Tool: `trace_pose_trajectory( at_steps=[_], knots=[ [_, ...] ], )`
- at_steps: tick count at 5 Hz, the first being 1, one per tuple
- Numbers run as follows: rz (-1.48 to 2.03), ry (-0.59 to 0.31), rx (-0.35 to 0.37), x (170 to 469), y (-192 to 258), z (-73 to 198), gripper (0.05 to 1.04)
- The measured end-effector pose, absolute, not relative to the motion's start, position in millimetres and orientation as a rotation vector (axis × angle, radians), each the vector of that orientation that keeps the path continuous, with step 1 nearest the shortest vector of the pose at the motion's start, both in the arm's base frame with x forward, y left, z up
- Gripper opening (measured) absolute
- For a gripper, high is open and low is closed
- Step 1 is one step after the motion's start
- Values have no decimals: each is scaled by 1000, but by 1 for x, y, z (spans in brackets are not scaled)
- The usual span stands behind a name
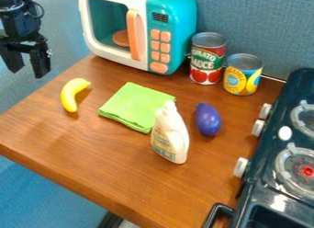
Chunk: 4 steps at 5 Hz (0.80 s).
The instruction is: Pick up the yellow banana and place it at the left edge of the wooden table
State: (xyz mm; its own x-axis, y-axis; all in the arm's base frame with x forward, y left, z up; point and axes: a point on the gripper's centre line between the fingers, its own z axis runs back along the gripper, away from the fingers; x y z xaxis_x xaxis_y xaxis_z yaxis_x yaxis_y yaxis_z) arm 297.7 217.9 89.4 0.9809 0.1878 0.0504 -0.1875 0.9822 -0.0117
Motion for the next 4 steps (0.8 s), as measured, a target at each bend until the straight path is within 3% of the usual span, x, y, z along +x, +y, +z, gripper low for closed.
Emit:
trace_pose_trajectory(
  at_steps=[1, 3, 4],
  knots=[
    [190, -21, -25, 296, 216, 77, 1001],
    [233, -95, -177, 308, 194, 70, 1001],
    [244, -86, -162, 314, 198, 74, 1001]
  ],
)
